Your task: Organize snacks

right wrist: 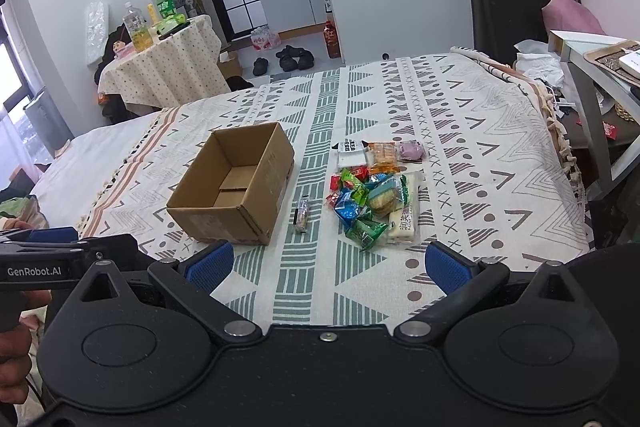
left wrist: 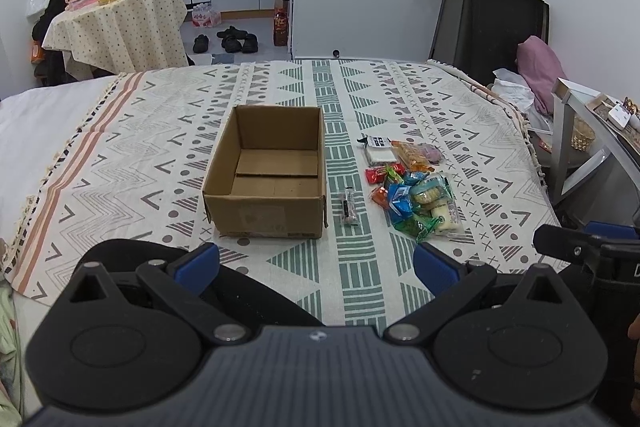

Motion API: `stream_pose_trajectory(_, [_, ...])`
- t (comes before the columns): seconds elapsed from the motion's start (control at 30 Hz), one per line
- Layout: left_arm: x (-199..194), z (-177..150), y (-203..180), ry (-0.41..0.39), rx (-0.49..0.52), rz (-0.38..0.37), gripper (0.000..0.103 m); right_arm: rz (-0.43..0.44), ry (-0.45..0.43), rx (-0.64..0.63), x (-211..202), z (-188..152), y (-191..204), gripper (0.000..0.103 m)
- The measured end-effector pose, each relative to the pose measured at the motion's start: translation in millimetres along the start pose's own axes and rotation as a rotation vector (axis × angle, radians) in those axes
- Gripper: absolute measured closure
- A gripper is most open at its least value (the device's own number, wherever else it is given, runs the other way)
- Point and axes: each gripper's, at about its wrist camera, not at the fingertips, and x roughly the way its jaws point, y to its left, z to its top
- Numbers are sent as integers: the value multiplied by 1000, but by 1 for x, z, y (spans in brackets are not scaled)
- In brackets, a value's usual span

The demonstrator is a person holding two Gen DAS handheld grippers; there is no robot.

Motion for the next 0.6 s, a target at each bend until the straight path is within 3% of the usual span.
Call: stream_pose_trajectory(0.6, [17,8,6,2,-45,3,0,-18,12,-51,11,6,3,0])
